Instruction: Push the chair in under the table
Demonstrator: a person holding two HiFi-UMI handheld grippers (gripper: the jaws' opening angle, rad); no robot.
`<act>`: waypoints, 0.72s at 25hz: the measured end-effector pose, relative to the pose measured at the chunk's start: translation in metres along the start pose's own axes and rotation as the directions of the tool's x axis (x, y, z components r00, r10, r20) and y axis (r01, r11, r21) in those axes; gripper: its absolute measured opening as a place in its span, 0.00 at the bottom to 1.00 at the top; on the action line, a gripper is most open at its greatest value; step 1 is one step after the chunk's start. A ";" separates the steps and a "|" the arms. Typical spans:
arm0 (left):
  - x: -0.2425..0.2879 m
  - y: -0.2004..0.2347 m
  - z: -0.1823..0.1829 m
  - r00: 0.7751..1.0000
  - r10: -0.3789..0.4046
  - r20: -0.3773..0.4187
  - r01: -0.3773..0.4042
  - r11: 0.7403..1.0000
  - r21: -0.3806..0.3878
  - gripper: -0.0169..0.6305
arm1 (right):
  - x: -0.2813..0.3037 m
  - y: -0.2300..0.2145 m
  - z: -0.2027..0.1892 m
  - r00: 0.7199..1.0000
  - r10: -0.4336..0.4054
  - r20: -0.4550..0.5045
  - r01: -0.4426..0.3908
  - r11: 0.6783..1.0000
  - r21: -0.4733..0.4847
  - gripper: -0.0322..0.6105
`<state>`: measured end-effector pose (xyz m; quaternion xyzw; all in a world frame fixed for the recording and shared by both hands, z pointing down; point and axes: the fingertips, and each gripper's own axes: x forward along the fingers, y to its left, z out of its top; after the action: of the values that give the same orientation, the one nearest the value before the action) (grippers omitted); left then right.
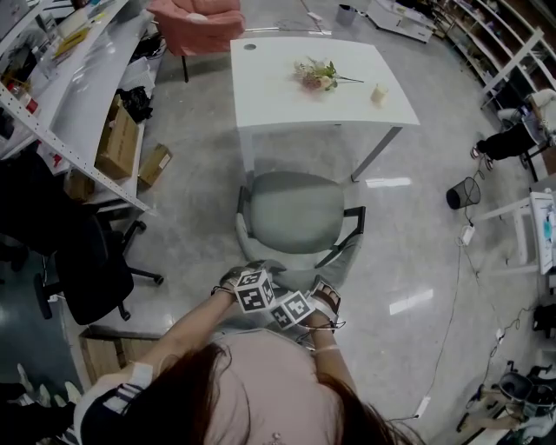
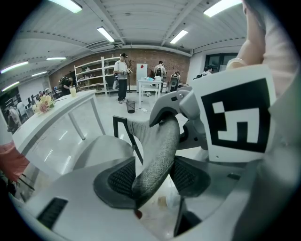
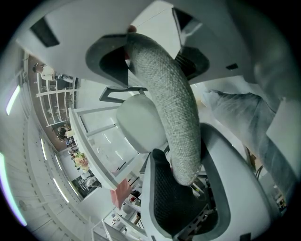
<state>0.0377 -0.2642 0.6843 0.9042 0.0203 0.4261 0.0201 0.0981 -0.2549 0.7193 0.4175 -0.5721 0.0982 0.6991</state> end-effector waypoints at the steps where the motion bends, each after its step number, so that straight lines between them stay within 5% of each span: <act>1: 0.001 0.000 0.000 1.000 -0.004 0.001 0.004 1.000 0.001 0.38 | 0.001 -0.001 -0.001 1.000 -0.001 -0.002 0.001 1.000 0.003 0.47; 18: 0.009 0.045 0.017 0.999 0.007 0.036 -0.008 1.000 0.021 0.38 | 0.022 -0.040 0.016 1.000 -0.013 -0.011 0.013 1.000 0.016 0.48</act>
<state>0.0575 -0.3094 0.6823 0.9120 0.0208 0.4095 0.0094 0.1184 -0.2988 0.7197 0.4265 -0.5645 0.1007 0.6995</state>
